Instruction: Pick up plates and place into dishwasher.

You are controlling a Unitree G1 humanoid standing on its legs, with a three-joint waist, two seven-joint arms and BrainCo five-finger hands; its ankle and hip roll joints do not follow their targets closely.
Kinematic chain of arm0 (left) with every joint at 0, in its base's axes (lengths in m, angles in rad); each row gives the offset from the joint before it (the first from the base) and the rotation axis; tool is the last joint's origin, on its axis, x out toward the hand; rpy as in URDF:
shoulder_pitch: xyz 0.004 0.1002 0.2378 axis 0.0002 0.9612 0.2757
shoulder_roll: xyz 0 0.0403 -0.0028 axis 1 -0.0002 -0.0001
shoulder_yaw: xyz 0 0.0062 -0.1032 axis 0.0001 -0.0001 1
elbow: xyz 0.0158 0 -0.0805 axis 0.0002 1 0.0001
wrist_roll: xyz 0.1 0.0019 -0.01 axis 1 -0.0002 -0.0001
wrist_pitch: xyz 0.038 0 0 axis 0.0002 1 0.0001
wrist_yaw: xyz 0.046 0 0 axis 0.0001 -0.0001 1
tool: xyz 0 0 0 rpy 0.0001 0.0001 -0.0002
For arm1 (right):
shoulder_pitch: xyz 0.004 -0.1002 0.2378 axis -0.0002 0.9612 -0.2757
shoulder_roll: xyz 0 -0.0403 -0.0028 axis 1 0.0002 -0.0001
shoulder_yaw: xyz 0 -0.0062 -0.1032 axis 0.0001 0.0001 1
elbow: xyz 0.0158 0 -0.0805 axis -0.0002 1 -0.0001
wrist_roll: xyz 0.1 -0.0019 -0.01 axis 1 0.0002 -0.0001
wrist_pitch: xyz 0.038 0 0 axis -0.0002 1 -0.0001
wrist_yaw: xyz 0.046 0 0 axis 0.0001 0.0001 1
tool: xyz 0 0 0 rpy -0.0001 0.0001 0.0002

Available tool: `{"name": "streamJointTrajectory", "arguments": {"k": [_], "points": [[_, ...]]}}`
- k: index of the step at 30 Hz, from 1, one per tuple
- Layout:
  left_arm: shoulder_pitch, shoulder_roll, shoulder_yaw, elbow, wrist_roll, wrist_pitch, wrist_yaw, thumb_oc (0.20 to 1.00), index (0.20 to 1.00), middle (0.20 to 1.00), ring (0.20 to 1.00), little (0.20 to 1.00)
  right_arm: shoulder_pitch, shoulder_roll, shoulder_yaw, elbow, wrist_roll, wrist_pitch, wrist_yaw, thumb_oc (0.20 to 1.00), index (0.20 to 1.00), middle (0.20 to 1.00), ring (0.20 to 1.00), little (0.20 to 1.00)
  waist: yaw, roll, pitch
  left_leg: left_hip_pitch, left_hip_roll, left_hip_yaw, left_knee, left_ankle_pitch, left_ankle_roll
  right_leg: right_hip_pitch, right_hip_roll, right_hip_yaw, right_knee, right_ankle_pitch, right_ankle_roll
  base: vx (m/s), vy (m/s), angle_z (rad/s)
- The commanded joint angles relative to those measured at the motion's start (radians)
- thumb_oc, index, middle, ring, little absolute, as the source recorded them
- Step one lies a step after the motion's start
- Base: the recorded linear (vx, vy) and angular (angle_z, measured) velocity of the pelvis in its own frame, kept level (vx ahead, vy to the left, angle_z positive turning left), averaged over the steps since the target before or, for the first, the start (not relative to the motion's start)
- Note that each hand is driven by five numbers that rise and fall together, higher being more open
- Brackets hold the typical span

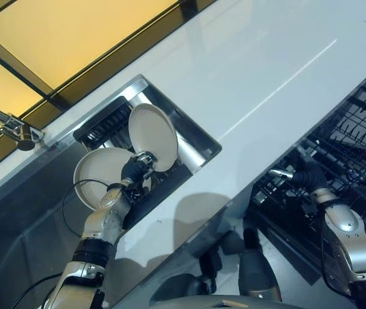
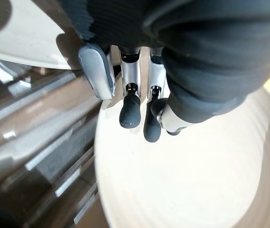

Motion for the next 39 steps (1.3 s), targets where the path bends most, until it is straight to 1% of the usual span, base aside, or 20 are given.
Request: {"name": "streamJointTrajectory", "arguments": {"k": [1, 6, 11, 14, 18, 19, 21, 22, 23, 24, 28, 29, 31, 35, 38, 39], "points": [[0.104, -0.131, -0.147, 0.084, -0.031, 0.062, -0.022, 0.2, 0.2, 0.2, 0.2, 0.2, -0.077, -0.01, 0.013, -0.082, -0.009, -0.053, -0.012, 1.0, 1.0, 1.0, 1.0, 1.0, -0.016, -0.065, -0.01, -0.105, 0.003, -0.053, 0.087, 0.023, -0.056, 0.019, -0.078, 0.014, -0.004, 0.018, 0.033, 0.0, 0.0, 0.0], [0.126, -0.132, -0.138, 0.061, -0.048, 0.047, -0.03, 0.2, 0.2, 0.2, 0.2, 0.2, -0.063, -0.014, 0.003, -0.081, -0.006, -0.047, 0.005, 1.0, 1.0, 1.0, 1.0, 1.0, -0.014, -0.063, -0.023, -0.086, 0.0, -0.055, 0.078, 0.019, -0.053, 0.032, -0.079, 0.007, -0.002, 0.012, 0.03, 0.02, 0.017, 0.01], [0.148, -0.138, -0.126, 0.039, -0.067, 0.013, -0.037, 0.2, 0.2, 0.2, 0.2, 0.2, -0.043, -0.007, -0.003, -0.081, -0.015, -0.055, 0.014, 1.0, 1.0, 1.0, 1.0, 1.0, -0.011, -0.063, -0.039, -0.071, -0.001, -0.056, 0.07, 0.015, -0.052, 0.045, -0.08, -0.001, -0.005, 0.008, 0.027, 0.0, 0.0, 0.0], [0.162, -0.136, -0.116, 0.02, -0.054, -0.005, -0.032, 0.2, 0.2, 0.2, 0.2, 0.2, -0.03, -0.002, -0.008, -0.081, -0.018, -0.062, 0.021, 1.0, 1.0, 1.0, 1.0, 1.0, -0.008, -0.065, -0.052, -0.062, -0.002, -0.058, 0.065, 0.013, -0.052, 0.055, -0.079, -0.006, -0.009, 0.006, 0.025, 0.0, 0.0, 0.0], [0.174, -0.127, -0.103, -0.007, -0.026, -0.077, -0.017, 0.2, 0.2, 0.2, 0.2, 0.2, -0.014, 0.001, -0.021, -0.091, -0.018, -0.061, 0.032, 1.0, 1.0, 1.0, 1.0, 1.0, -0.005, -0.068, -0.065, -0.049, -0.002, -0.059, 0.061, 0.009, -0.051, 0.068, -0.079, -0.012, -0.009, 0.001, 0.024, 0.0, 0.0, 0.0], [0.179, -0.124, -0.099, -0.018, -0.009, -0.107, -0.012, 0.2, 0.2, 0.2, 0.2, 0.2, -0.008, 0.003, -0.026, -0.094, -0.021, -0.061, 0.037, 1.0, 1.0, 1.0, 1.0, 1.0, -0.004, -0.069, -0.069, -0.044, -0.002, -0.059, 0.06, 0.008, -0.051, 0.073, -0.08, -0.015, -0.011, -0.001, 0.023, -0.01, 0.008, 0.04], [0.192, -0.114, -0.088, -0.06, 0.014, -0.197, -0.014, 0.2, 0.2, 0.2, 0.2, 0.2, 0.01, 0.01, -0.037, -0.102, -0.024, -0.069, 0.048, 1.0, 1.0, 1.0, 1.0, 1.0, 0.0, -0.069, -0.077, -0.036, -0.002, -0.06, 0.054, 0.005, -0.051, 0.084, -0.083, -0.022, -0.016, -0.004, 0.022, -0.02, 0.011, 0.09], [0.199, -0.112, -0.083, -0.084, 0.018, -0.206, -0.012, 0.2, 0.2, 0.2, 0.2, 0.2, 0.018, 0.012, -0.043, -0.105, -0.023, -0.073, 0.053, 1.0, 1.0, 1.0, 1.0, 1.0, 0.002, -0.068, -0.079, -0.033, -0.002, -0.06, 0.052, 0.005, -0.051, 0.087, -0.083, -0.025, -0.018, -0.005, 0.021, -0.04, 0.017, 0.08], [0.215, -0.109, -0.073, -0.124, 0.03, -0.232, -0.006, 0.2, 0.2, 0.2, 0.2, 0.2, 0.032, 0.017, -0.052, -0.111, -0.025, -0.08, 0.06, 1.0, 1.0, 1.0, 1.0, 1.0, 0.005, -0.067, -0.081, -0.03, -0.002, -0.061, 0.05, 0.004, -0.051, 0.09, -0.083, -0.027, -0.018, -0.006, 0.02, -0.05, 0.021, 0.06], [0.237, -0.105, -0.062, -0.17, 0.034, -0.274, -0.002, 0.2, 0.2, 0.2, 0.2, 0.2, 0.053, 0.024, -0.063, -0.122, -0.026, -0.091, 0.067, 1.0, 1.0, 1.0, 1.0, 1.0, 0.009, -0.067, -0.083, -0.026, -0.003, -0.064, 0.045, 0.005, -0.05, 0.094, -0.083, -0.031, -0.021, -0.007, 0.018, -0.06, 0.018, 0.06], [0.302, -0.078, 0.001, -0.352, 0.056, -0.322, 0.042, 0.2, 0.2, 0.2, 0.2, 0.2, 0.117, 0.041, -0.106, -0.171, -0.008, -0.108, 0.085, 1.0, 1.0, 1.0, 1.0, 1.0, 0.029, -0.075, -0.092, -0.021, -0.002, -0.072, 0.035, 0.007, -0.046, 0.107, -0.083, -0.047, -0.031, -0.008, 0.014, -0.08, -0.017, 0.08], [0.316, -0.072, 0.018, -0.389, 0.061, -0.322, 0.049, 0.2, 0.2, 0.2, 0.2, 0.2, 0.129, 0.044, -0.119, -0.184, 0.0, -0.105, 0.09, 1.0, 1.0, 1.0, 1.0, 1.0, 0.033, -0.078, -0.094, -0.021, -0.001, -0.074, 0.034, 0.008, -0.046, 0.109, -0.083, -0.049, -0.032, -0.008, 0.014, -0.08, -0.056, 0.1], [0.344, -0.051, 0.063, -0.471, 0.095, -0.344, 0.087, 0.2, 0.2, 0.2, 0.2, 0.2, 0.154, 0.049, -0.149, -0.21, 0.022, -0.099, 0.101, 1.0, 1.0, 1.0, 1.0, 1.0, 0.045, -0.086, -0.1, -0.02, 0.003, -0.079, 0.032, 0.007, -0.045, 0.116, -0.082, -0.058, -0.037, -0.01, 0.013, -0.08, -0.069, 0.1], [0.383, -0.025, 0.139, -0.577, 0.099, -0.327, 0.096, 0.2, 0.2, 0.2, 0.2, 0.2, 0.185, 0.064, -0.197, -0.247, 0.063, -0.088, 0.13, 1.0, 1.0, 1.0, 1.0, 1.0, 0.064, -0.102, -0.116, -0.017, 0.012, -0.088, 0.025, 0.004, -0.042, 0.127, -0.079, -0.072, -0.045, -0.014, 0.014, -0.08, -0.092, 0.11], [0.402, -0.015, 0.181, -0.613, 0.083, -0.299, 0.068, 0.2, 0.2, 0.2, 0.2, 0.2, 0.199, 0.086, -0.215, -0.266, 0.081, -0.086, 0.144, 1.0, 1.0, 1.0, 1.0, 1.0, 0.077, -0.116, -0.134, -0.011, 0.021, -0.096, 0.02, 0.002, -0.042, 0.14, -0.074, -0.084, -0.055, -0.016, 0.015, -0.07, -0.115, 0.08], [0.407, -0.013, 0.193, -0.619, 0.088, -0.3, 0.067, 0.2, 0.2, 0.2, 0.2, 0.2, 0.201, 0.093, -0.219, -0.266, 0.085, -0.087, 0.149, 1.0, 1.0, 1.0, 1.0, 1.0, 0.08, -0.119, -0.14, -0.008, 0.024, -0.097, 0.019, 0.0, -0.042, 0.144, -0.073, -0.087, -0.057, -0.018, 0.016, -0.05, -0.104, 0.14]]}}
